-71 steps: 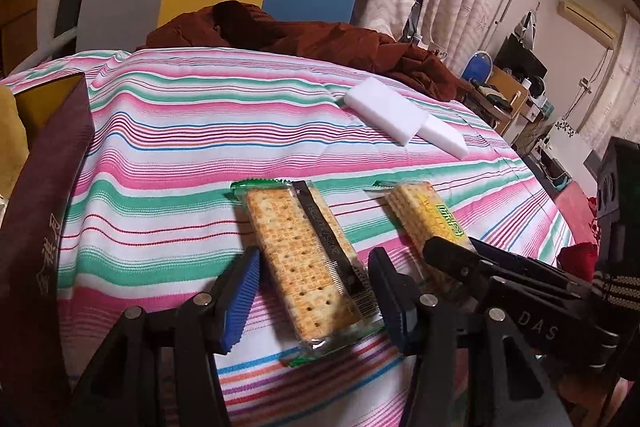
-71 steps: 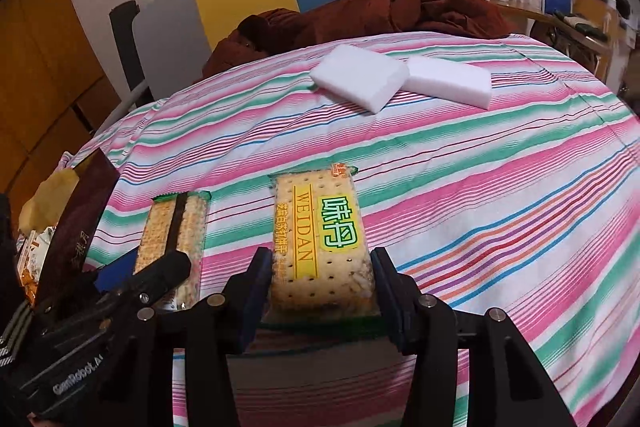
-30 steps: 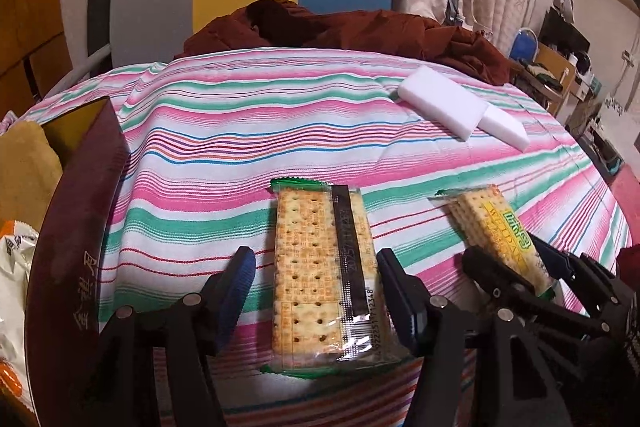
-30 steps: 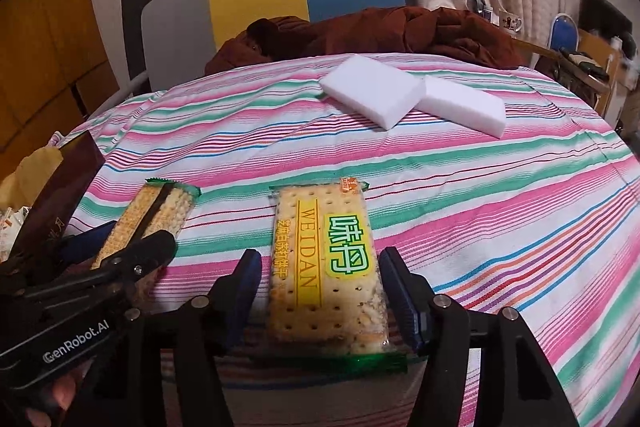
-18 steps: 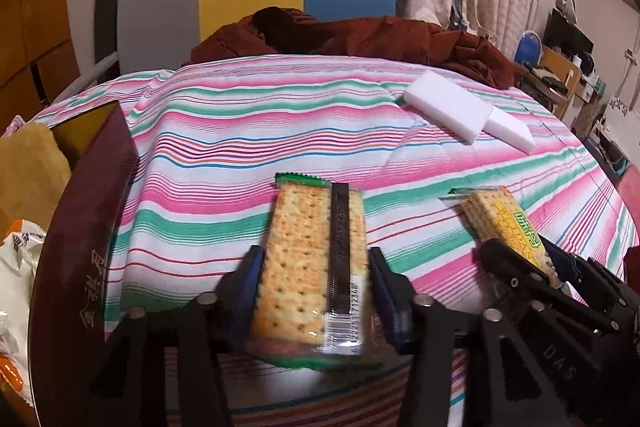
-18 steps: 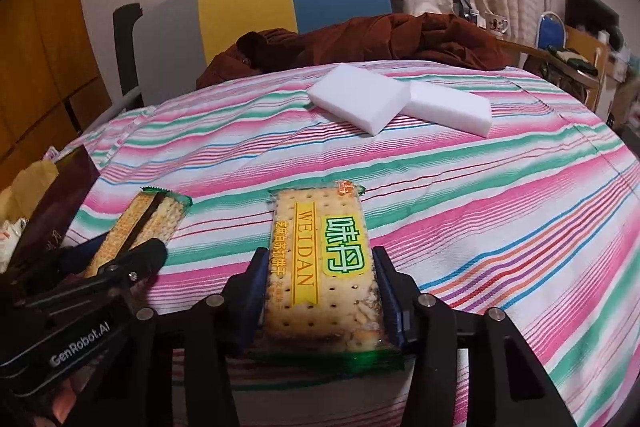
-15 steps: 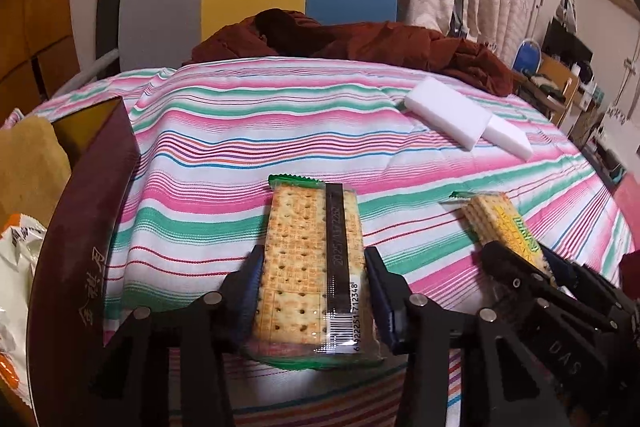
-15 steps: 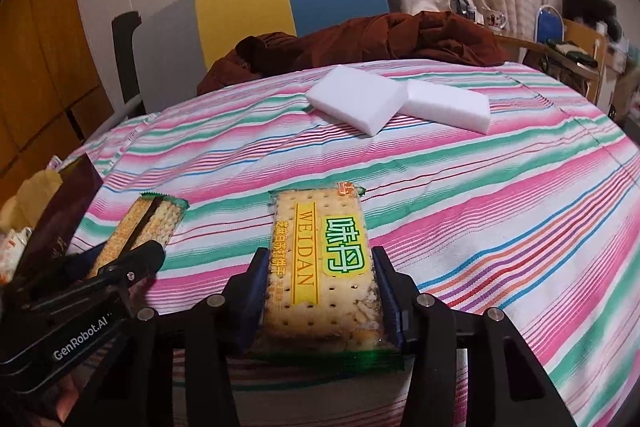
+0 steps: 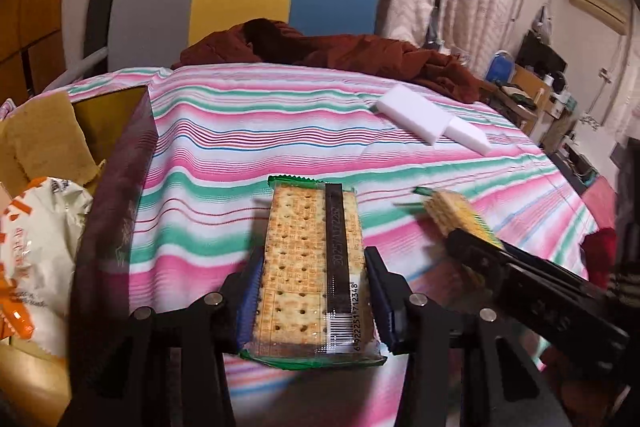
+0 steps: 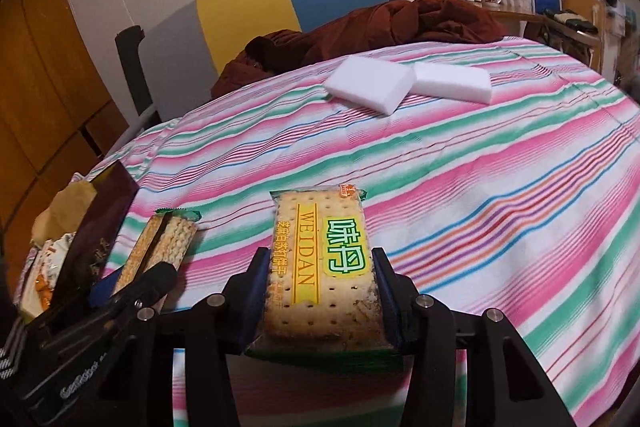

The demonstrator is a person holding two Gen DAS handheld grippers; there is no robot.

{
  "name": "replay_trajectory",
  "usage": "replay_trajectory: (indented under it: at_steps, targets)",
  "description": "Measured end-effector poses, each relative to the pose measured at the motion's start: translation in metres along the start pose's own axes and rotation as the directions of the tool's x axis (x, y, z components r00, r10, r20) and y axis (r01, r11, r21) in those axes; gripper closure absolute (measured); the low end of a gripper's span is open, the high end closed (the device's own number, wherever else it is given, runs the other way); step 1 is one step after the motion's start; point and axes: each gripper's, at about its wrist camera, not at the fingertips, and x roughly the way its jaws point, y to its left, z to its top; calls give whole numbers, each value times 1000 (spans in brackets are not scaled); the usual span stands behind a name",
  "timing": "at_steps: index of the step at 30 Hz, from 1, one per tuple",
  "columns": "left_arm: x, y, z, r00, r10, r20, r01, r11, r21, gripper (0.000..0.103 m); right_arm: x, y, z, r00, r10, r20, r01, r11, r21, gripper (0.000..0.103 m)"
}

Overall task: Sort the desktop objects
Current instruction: 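Lift both held cracker packs off the cloth toward the gold tray, then carry both cracker packs over the gold tray and lower them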

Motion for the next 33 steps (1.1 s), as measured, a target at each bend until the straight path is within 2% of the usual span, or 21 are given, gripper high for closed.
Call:
replay_trajectory:
  at_steps: [5,14,20,24,28,33]
  targets:
    - [-33,5,-3,997,-28,66,28,1000,13,55,-9,15,-7,997,78,-19,-77,997,14,53]
    - [-89,39,-3,984,-34,174,47,996,-70,55,-43,64,-4,971,237,18,-236,970,-59,53]
    - [-115,70,-9,982,-10,189,35,991,-130,55,-55,113,-4,945,327,-3,-324,935,-144,53]
    - [-130,94,-17,982,26,184,8,984,-180,55,-56,150,-9,924,380,-52,-382,900,-212,53]
    - [-135,117,-27,986,58,157,-20,972,-232,55,-50,180,-17,905,412,-103,-424,872,-245,53]
    - [-138,137,-37,991,47,129,-8,959,-284,55,-43,202,-25,890,432,-149,-456,854,-251,53]
